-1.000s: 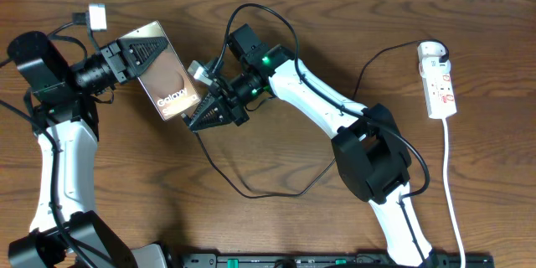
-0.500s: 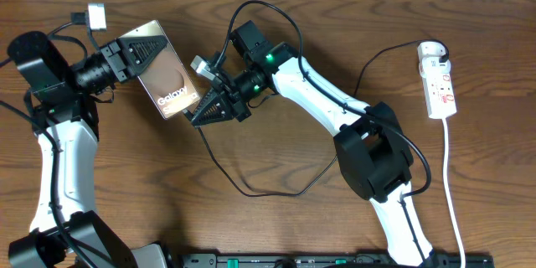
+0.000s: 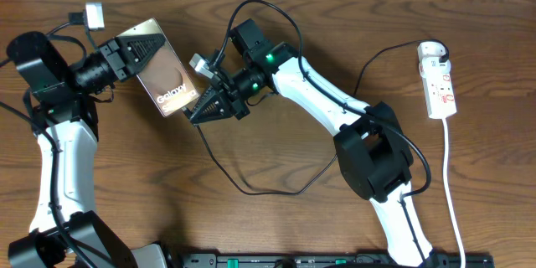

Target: Plug charger to phone and switch on socket

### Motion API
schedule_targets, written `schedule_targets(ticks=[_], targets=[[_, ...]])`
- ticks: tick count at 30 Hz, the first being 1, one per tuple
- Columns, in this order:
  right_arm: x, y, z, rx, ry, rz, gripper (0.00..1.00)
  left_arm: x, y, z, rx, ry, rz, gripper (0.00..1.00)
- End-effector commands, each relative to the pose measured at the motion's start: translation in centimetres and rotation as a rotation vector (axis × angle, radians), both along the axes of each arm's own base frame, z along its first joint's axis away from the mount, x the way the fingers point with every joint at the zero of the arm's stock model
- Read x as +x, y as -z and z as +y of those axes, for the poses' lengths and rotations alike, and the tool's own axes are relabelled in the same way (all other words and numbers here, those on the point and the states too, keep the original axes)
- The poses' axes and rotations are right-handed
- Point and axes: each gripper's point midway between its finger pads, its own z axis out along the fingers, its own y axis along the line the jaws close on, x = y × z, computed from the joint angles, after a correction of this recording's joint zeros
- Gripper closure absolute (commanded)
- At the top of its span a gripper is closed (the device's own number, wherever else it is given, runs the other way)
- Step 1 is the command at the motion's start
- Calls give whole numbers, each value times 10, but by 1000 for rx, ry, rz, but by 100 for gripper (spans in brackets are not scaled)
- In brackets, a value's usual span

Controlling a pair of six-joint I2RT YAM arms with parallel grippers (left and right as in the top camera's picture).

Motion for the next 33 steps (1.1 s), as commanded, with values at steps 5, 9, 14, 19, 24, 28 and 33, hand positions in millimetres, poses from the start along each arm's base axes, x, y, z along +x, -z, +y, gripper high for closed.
schedule_targets(ticks=[5, 9, 14, 19, 24, 28, 33], targets=[[5, -3, 2, 2, -12, 49, 99, -1, -2, -1, 20, 7, -34, 93], [7, -5, 3, 1, -12, 51, 99, -1, -2, -1, 30, 11, -48, 92], [8, -5, 3, -5, -10, 59, 99, -2, -2, -2, 36, 17, -60, 93], [9, -6, 4, -4, -10, 58, 99, -2, -2, -2, 45, 20, -73, 93], [11, -9, 6, -2, -10, 56, 99, -3, -1, -2, 46, 23, -75, 93], [16, -12, 9, -3, -2, 46, 99, -6, -1, -4, 47, 44, -86, 93], [22, -17, 14, -1, 10, 33, 99, -6, -1, -4, 46, 44, -82, 92]])
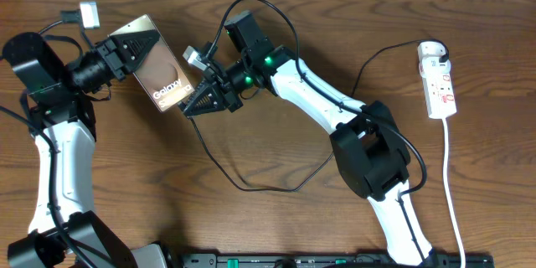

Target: Plug charger to phone and switch on socket

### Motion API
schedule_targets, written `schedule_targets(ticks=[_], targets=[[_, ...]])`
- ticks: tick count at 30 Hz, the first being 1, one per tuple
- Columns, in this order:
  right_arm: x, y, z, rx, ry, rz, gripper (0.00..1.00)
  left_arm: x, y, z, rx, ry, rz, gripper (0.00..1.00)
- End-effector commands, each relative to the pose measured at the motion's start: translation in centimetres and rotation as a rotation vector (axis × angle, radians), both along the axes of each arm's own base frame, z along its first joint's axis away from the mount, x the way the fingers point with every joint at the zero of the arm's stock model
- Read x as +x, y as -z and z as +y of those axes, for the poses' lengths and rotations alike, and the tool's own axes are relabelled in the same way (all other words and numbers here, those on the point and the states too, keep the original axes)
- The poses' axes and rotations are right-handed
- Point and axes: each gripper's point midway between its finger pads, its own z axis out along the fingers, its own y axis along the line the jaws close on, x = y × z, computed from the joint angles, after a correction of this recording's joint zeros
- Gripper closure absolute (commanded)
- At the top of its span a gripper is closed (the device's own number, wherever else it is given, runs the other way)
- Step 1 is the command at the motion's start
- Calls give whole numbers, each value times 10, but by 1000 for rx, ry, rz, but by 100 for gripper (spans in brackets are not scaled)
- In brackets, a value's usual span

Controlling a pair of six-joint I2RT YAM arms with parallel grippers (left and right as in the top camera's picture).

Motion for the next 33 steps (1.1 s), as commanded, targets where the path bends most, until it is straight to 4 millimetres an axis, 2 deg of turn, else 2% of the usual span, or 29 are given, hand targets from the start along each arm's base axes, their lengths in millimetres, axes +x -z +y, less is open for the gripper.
schedule_targets(ticks=[1, 20, 33], targets=[[7, -16, 1, 11, -2, 8, 99, -11, 0, -13, -11, 86, -8, 93], [23, -26, 12, 19, 62, -41, 99, -11, 0, -13, -4, 84, -16, 93], [38, -35, 17, 39, 125, -80, 99, -1, 3, -5, 1, 9, 8, 92]])
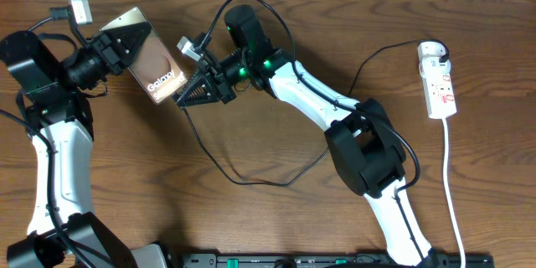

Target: Plug charger to phone and switch on socket

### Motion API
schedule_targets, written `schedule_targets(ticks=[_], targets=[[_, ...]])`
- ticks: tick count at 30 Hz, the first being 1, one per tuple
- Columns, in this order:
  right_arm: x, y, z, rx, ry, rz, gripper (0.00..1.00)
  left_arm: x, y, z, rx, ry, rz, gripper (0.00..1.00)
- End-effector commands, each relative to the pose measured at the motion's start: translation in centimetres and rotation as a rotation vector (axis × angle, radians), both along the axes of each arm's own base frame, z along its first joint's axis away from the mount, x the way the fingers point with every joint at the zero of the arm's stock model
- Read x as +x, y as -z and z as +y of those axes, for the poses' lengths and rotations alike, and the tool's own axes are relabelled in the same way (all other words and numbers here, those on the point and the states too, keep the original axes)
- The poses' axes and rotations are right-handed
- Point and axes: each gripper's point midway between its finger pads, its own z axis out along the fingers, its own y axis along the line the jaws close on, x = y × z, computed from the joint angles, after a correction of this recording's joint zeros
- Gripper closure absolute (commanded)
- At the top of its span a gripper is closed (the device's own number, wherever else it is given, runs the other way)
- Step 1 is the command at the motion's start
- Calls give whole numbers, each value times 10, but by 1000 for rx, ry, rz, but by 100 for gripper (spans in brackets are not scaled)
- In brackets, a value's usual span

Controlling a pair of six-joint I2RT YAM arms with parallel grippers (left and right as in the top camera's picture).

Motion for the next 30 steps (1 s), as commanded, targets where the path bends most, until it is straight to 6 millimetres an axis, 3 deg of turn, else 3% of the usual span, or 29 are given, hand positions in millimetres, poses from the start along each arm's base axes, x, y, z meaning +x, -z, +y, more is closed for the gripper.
schedule_targets(ticks=[1, 30], targets=[[20, -30, 4, 35, 98, -88, 99, -14, 7, -19, -44, 104, 44, 93], [39, -37, 6, 29, 187, -84, 99, -14, 7, -19, -41, 105, 41, 93]])
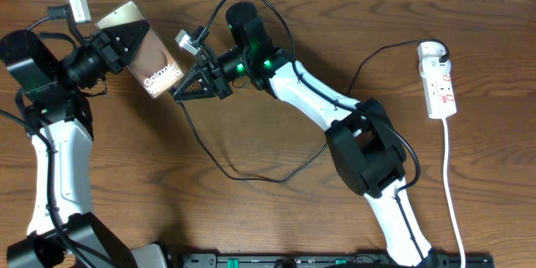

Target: Plug charger to phone and switch on socket

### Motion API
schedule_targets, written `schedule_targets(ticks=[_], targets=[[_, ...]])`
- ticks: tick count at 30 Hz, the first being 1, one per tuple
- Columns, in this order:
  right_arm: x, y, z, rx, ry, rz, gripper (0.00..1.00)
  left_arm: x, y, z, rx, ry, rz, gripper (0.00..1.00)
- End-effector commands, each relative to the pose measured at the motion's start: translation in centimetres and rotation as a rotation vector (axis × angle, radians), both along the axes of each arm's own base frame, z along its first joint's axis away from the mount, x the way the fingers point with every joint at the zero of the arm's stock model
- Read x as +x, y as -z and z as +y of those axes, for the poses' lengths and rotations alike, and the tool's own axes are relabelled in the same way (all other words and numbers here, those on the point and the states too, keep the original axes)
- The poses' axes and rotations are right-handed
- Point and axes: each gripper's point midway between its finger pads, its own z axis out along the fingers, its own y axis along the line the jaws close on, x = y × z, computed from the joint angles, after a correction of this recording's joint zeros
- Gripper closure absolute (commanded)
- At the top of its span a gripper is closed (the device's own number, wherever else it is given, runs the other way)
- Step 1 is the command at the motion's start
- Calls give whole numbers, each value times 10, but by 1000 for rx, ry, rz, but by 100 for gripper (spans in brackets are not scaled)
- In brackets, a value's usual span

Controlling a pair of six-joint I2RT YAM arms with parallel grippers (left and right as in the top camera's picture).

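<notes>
A gold phone (144,54) with "Galaxy" on its screen is held tilted at the upper left, with my left gripper (117,43) shut on its upper end. My right gripper (186,90) is right at the phone's lower end, shut on the black charger cable (219,167); the plug itself is too small to make out. The cable loops over the table and runs to the white socket strip (438,79) at the far right. Whether the strip's switch is on cannot be told.
The strip's white lead (452,193) runs down the right side to the table's front edge. A black rail (335,260) lies along the front edge. Both wrist camera mounts stick up near the phone.
Both grippers have shifted slightly up and to the left, the phone and the cable end with them. The right gripper is still against the phone's lower end. The socket strip is unmoved.
At first the left gripper held the phone lower on the table, with the right gripper holding the cable end at its lower edge. At each later moment the pair stood further up and left, still together. The cable loop has shifted with them.
</notes>
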Motion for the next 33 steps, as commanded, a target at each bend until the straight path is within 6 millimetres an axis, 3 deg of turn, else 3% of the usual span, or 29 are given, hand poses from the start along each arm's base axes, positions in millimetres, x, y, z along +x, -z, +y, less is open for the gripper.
schedule_targets(ticks=[1, 13, 33], targets=[[30, -31, 1, 38, 142, -94, 99, -16, 9, -21, -46, 121, 45, 92], [40, -29, 3, 17, 197, -79, 99, -16, 9, -21, -46, 121, 45, 92], [40, -29, 3, 17, 196, -78, 98, -16, 9, -21, -46, 121, 46, 93]])
